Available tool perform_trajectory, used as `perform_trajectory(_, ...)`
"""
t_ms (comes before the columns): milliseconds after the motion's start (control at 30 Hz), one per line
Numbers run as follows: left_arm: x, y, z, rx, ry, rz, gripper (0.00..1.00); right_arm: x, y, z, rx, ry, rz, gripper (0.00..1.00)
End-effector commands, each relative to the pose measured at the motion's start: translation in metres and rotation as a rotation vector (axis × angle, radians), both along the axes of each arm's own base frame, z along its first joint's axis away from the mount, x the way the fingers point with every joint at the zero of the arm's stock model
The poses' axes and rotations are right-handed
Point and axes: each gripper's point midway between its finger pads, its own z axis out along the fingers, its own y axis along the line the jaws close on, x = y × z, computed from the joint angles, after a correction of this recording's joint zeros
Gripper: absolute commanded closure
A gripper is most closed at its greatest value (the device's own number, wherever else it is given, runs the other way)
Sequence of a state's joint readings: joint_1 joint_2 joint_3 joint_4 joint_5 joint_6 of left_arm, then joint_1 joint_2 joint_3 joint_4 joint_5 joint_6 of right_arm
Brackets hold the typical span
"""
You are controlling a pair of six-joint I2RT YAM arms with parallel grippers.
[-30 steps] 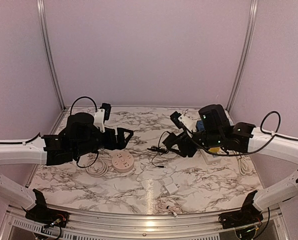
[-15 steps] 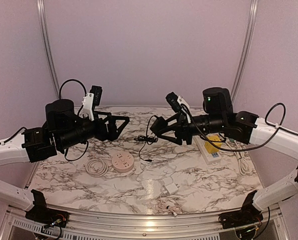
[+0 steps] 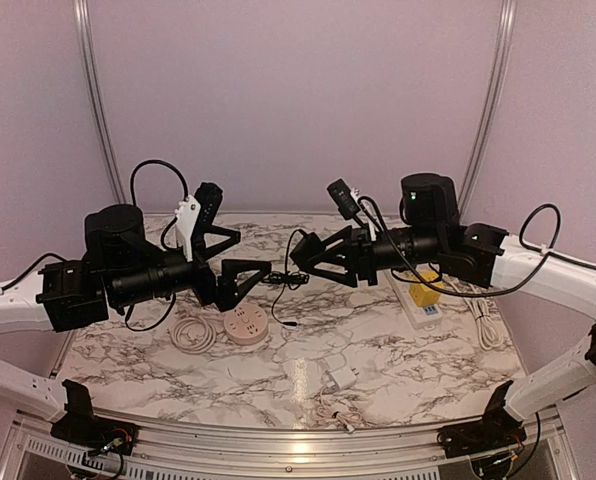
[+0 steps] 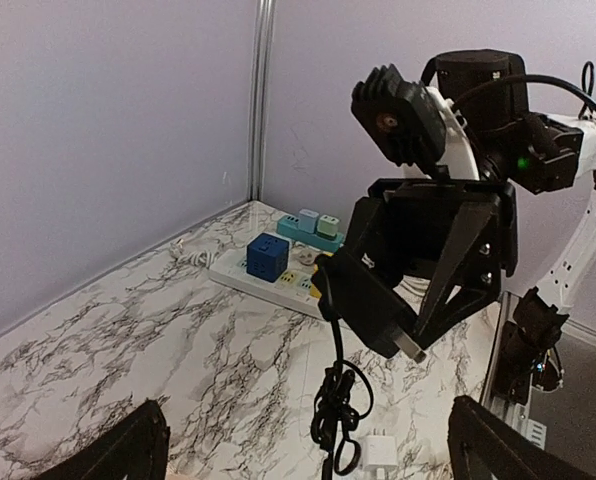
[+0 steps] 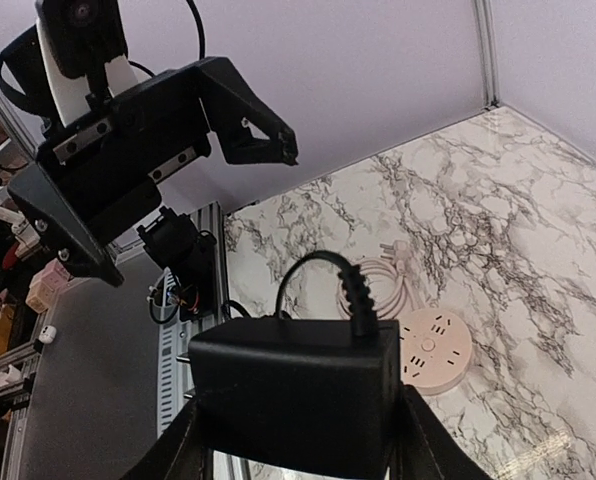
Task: Insert the plug
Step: Pass from the right arm to the left
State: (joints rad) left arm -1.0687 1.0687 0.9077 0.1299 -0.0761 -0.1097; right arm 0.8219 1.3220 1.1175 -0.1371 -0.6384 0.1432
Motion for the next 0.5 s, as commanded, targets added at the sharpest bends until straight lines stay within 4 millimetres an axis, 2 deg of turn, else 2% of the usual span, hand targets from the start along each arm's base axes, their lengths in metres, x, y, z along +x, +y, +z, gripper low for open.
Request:
perform_trajectory(0,-0.024,-0.024,0.009,0.048,-0.152,-0.14,0.01,-0.015,-0.005,0.034,0.112,0.034,0.028,0.59)
perform_trajectory(133,-0.036,-0.03,0.008,0.057,-0.192,-0.21,0.01,-0.025,-0.012,0.036,0.143,0.074,0.04,0.58)
perform_trajectory(267,-0.041,-0.03,0.012,0.059,-0.231,-0.214,0.01,-0.028,-0.017,0.04,0.155,0.093,0.033,0.58)
perform_trajectory(333,-0.041,-0.031,0.011,0.071,-0.256,-0.203,0.01,-0.027,-0.017,0.048,0.182,0.082,0.032,0.58)
perform_trajectory(467,-0.04,-0.037,0.01,0.126,-0.321,-0.158,0.01,-0.02,-0.016,0.043,0.165,0.099,-0.002,0.58)
